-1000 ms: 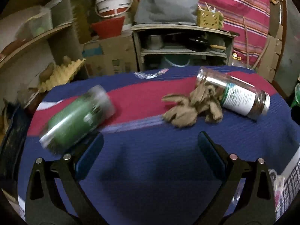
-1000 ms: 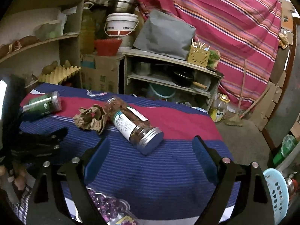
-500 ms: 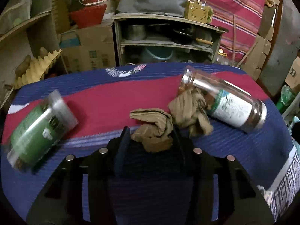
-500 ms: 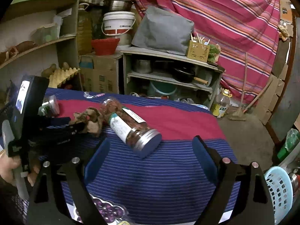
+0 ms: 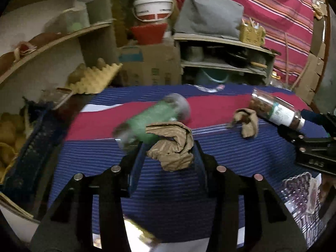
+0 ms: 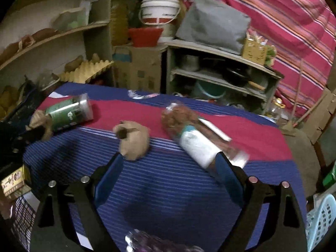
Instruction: Collect trash
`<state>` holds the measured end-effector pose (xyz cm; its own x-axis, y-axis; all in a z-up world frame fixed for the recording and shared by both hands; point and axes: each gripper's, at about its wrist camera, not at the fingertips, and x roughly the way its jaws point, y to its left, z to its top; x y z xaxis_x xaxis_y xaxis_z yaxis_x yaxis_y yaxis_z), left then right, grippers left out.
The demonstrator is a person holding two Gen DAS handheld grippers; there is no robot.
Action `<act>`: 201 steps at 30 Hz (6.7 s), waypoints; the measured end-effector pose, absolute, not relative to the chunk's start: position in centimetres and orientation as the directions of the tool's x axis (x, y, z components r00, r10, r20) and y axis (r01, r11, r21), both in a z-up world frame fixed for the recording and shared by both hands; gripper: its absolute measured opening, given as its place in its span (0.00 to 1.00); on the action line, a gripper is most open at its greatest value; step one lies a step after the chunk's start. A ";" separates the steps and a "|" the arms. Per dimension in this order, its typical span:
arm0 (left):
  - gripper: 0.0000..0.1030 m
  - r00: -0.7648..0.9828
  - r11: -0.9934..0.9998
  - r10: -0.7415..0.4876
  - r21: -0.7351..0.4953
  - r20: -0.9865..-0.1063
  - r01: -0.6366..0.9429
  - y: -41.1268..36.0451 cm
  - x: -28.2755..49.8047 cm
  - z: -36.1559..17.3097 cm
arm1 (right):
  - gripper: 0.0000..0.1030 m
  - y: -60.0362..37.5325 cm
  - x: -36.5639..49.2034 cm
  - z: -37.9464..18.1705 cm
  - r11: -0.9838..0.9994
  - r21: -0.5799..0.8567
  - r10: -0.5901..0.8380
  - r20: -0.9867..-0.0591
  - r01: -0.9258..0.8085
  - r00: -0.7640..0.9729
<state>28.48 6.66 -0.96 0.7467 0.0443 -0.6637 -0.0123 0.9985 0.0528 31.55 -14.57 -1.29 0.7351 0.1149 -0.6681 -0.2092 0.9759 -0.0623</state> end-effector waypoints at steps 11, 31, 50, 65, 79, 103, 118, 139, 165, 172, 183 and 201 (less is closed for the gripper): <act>0.43 0.741 0.995 0.068 -0.004 -0.668 -0.096 11.2 28.9 -0.9 | 0.64 -10.9 35.9 -4.2 0.971 -0.018 0.141 -0.761 -0.239 0.633; 0.43 0.770 0.996 0.091 0.043 -0.631 -0.083 7.6 26.8 1.8 | 0.39 -16.1 29.9 -0.4 0.969 0.013 0.186 -0.700 -0.248 0.689; 0.43 0.810 0.991 -0.108 0.004 -0.576 0.135 -10.7 21.7 3.9 | 0.39 -35.6 17.2 3.5 0.998 -0.065 -0.045 -0.624 0.005 0.780; 0.44 0.755 0.922 -0.328 -0.017 -0.568 0.387 -26.8 19.7 1.4 | 0.39 -50.1 11.2 1.7 0.971 -0.014 -0.198 -0.615 0.240 0.763; 0.44 0.689 0.833 -0.457 -0.001 -0.563 0.553 -39.2 17.7 0.1 | 0.39 -57.3 9.5 -0.7 0.938 0.046 -0.238 -0.634 0.343 0.736; 0.92 0.717 0.860 -0.436 -0.018 -0.545 0.510 -39.3 17.4 1.2 | 0.39 -59.2 10.0 -3.2 0.919 0.100 -0.226 -0.657 0.381 0.719; 0.95 0.791 0.930 -0.302 0.016 -0.532 0.366 -29.0 17.3 2.6 | 0.78 -55.9 11.8 -3.8 0.906 0.018 -0.314 -0.639 0.422 0.702; 0.95 0.882 0.992 -0.063 0.069 -0.467 0.107 -12.5 7.9 3.4 | 0.96 -39.1 5.4 0.8 0.930 0.199 -0.149 -0.567 0.310 0.810; 0.95 0.885 0.999 -0.001 0.036 -0.465 0.020 -4.3 3.4 -0.9 | 0.96 -25.1 -1.0 -1.2 0.976 0.037 -0.176 -0.443 0.214 0.879; 0.95 0.885 0.999 -0.032 0.012 -0.464 0.042 -4.6 2.7 -0.7 | 0.96 -25.6 -1.7 -0.5 0.973 0.051 -0.180 -0.431 0.223 0.884; 0.95 0.890 0.998 -0.037 0.026 -0.455 0.055 -5.2 2.5 -0.6 | 0.96 -25.6 -1.6 -0.5 0.977 0.058 -0.159 -0.440 0.205 0.884; 0.95 0.886 0.999 -0.019 0.019 -0.463 0.031 -4.6 2.7 -0.6 | 0.96 -24.8 -1.6 -0.9 0.986 0.033 -0.135 -0.436 0.165 0.890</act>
<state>2.69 -4.64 -0.64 0.8864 -0.0189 -0.4626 0.0313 0.9993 0.0191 -1.60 -24.83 -0.86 0.8899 -0.1347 -0.4358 0.1654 0.9857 0.0330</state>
